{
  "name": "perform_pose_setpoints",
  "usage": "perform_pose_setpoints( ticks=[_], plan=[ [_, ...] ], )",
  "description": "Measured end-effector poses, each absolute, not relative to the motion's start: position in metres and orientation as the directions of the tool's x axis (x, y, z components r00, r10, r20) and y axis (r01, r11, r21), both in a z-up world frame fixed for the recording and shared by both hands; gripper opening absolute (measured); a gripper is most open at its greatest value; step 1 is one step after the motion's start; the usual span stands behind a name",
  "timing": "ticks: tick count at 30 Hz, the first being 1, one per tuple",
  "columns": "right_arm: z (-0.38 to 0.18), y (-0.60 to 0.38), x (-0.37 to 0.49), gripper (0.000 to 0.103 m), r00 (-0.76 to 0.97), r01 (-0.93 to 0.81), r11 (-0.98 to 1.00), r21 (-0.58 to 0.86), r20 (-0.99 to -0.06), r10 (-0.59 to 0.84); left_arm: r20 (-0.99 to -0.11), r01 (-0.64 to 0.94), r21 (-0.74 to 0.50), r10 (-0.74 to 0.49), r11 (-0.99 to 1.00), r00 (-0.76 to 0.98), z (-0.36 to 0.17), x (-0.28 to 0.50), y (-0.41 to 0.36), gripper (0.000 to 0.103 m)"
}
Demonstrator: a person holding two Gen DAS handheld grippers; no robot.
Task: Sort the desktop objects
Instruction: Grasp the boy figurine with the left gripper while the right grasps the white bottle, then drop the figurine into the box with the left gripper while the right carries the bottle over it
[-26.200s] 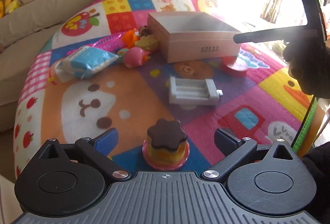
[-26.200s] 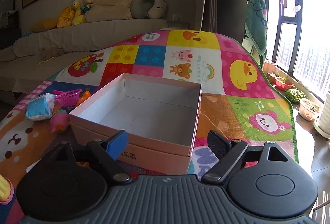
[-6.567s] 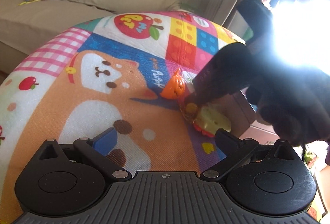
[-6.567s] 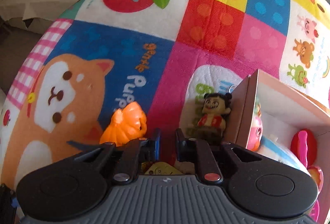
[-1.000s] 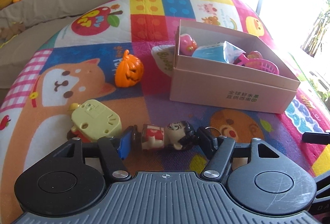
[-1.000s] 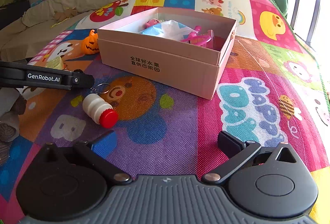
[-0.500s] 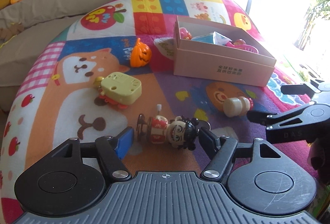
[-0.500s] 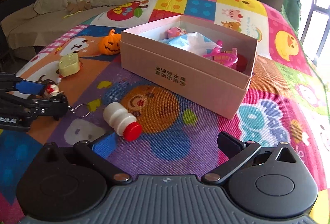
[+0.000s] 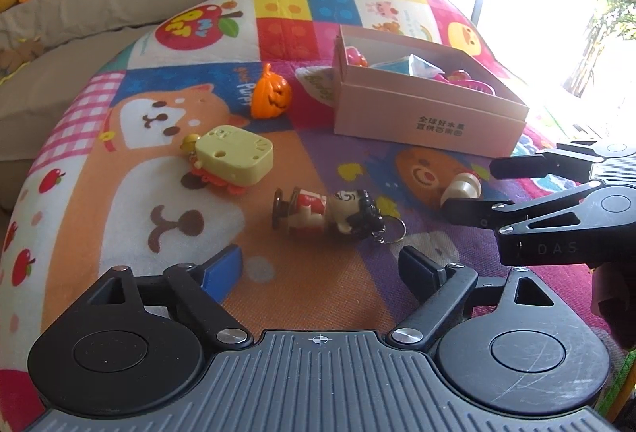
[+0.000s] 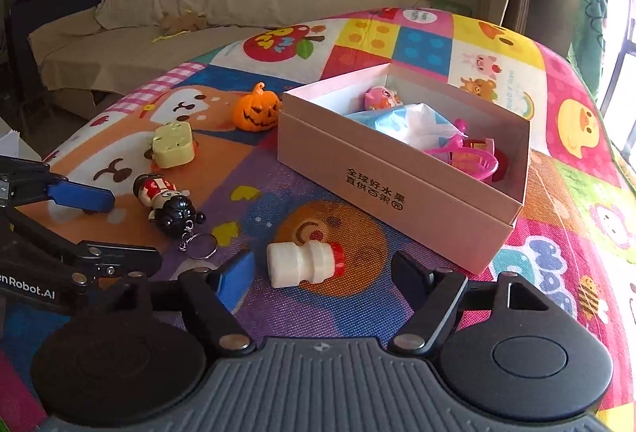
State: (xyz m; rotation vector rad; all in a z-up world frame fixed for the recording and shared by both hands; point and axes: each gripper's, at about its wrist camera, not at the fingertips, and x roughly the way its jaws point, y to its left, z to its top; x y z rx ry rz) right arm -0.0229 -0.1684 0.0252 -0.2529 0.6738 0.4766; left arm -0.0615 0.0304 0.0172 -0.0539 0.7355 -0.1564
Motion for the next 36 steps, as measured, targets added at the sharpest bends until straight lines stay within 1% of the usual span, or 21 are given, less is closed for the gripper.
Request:
perform_pose_setpoints(
  ticks=[1, 3, 4, 5, 6, 11, 13, 14, 15, 16, 17, 20, 22, 24, 26, 30, 32, 35, 36],
  plan=[
    [0.023, -0.168, -0.019, 0.070, 0.668, -0.505, 0.861, -0.059, -0.658, 0.347, -0.662, 0.124, -0.108, -0.164, 0.986, 0.731, 0.018, -0.061, 0.030, 0.092],
    [0.019, -0.168, -0.012, 0.058, 0.633, -0.512, 0.859, -0.021, -0.685, 0.361, -0.658, 0.125, -0.108, -0.165, 0.986, 0.734, 0.019, -0.058, 0.029, 0.093],
    [0.019, -0.169, -0.010, 0.050, 0.625, -0.510, 0.860, 0.000, -0.687, 0.370, -0.655, 0.125, -0.102, -0.161, 0.987, 0.738, 0.020, -0.056, 0.027, 0.094],
    [0.020, -0.169, -0.008, 0.045, 0.618, -0.507, 0.862, 0.016, -0.691, 0.376, -0.652, 0.126, -0.095, -0.157, 0.988, 0.742, 0.021, -0.053, 0.026, 0.094],
    [0.021, -0.170, -0.008, 0.044, 0.611, -0.507, 0.862, 0.025, -0.695, 0.380, -0.649, 0.125, -0.091, -0.154, 0.988, 0.745, 0.022, -0.051, 0.026, 0.094],
    [0.029, -0.174, -0.021, 0.044, 0.624, -0.512, 0.859, 0.016, -0.680, 0.385, -0.641, 0.121, -0.053, -0.126, 0.991, 0.757, 0.023, -0.032, 0.019, 0.094],
    [0.031, -0.178, -0.026, 0.044, 0.625, -0.511, 0.859, 0.015, -0.681, 0.383, -0.647, 0.125, -0.042, -0.122, 0.991, 0.753, 0.021, -0.027, 0.017, 0.088],
    [0.032, -0.179, -0.029, 0.044, 0.626, -0.508, 0.861, 0.013, -0.681, 0.380, -0.653, 0.128, -0.037, -0.121, 0.991, 0.748, 0.019, -0.025, 0.015, 0.083],
    [0.034, -0.182, -0.032, 0.044, 0.628, -0.504, 0.864, 0.011, -0.681, 0.376, -0.657, 0.133, -0.032, -0.121, 0.991, 0.744, 0.018, -0.024, 0.014, 0.075],
    [0.035, -0.185, -0.034, 0.044, 0.630, -0.500, 0.866, 0.012, -0.681, 0.374, -0.659, 0.140, -0.028, -0.124, 0.990, 0.742, 0.017, -0.025, 0.013, 0.071],
    [0.038, -0.189, -0.036, 0.044, 0.632, -0.495, 0.869, 0.015, -0.679, 0.372, -0.659, 0.144, -0.022, -0.123, 0.989, 0.742, 0.017, -0.026, 0.012, 0.070],
    [0.048, -0.203, -0.041, 0.044, 0.641, -0.479, 0.877, 0.028, -0.671, 0.372, -0.639, 0.167, -0.029, -0.146, 0.986, 0.755, 0.025, -0.029, 0.009, 0.069],
    [0.062, -0.213, -0.042, 0.044, 0.668, -0.465, 0.885, 0.028, -0.645, 0.371, -0.597, 0.194, -0.038, -0.178, 0.980, 0.782, 0.041, -0.030, 0.005, 0.069],
    [0.086, -0.225, -0.041, 0.044, 0.720, -0.440, 0.898, 0.022, -0.588, 0.367, -0.537, 0.218, -0.035, -0.202, 0.975, 0.819, 0.063, -0.026, 0.001, 0.069],
    [0.117, -0.240, -0.039, 0.044, 0.782, -0.401, 0.916, 0.028, -0.510, 0.358, -0.452, 0.243, -0.015, -0.224, 0.970, 0.864, 0.093, -0.015, -0.009, 0.069],
    [0.161, -0.268, -0.030, 0.044, 0.863, -0.318, 0.945, 0.073, -0.390, 0.321, -0.343, 0.306, 0.035, -0.276, 0.951, 0.898, 0.128, 0.014, -0.037, 0.069],
    [0.169, -0.278, -0.024, 0.044, 0.889, -0.277, 0.958, 0.078, -0.358, 0.286, -0.330, 0.330, 0.040, -0.300, 0.943, 0.895, 0.133, 0.033, -0.053, 0.069],
    [0.167, -0.288, -0.014, 0.044, 0.898, -0.236, 0.968, 0.089, -0.362, 0.252, -0.346, 0.366, 0.009, -0.341, 0.930, 0.874, 0.130, 0.063, -0.074, 0.070],
    [0.165, -0.290, -0.010, 0.044, 0.895, -0.228, 0.969, 0.093, -0.371, 0.246, -0.358, 0.362, 0.007, -0.336, 0.932, 0.872, 0.126, 0.070, -0.078, 0.074]
  ],
)
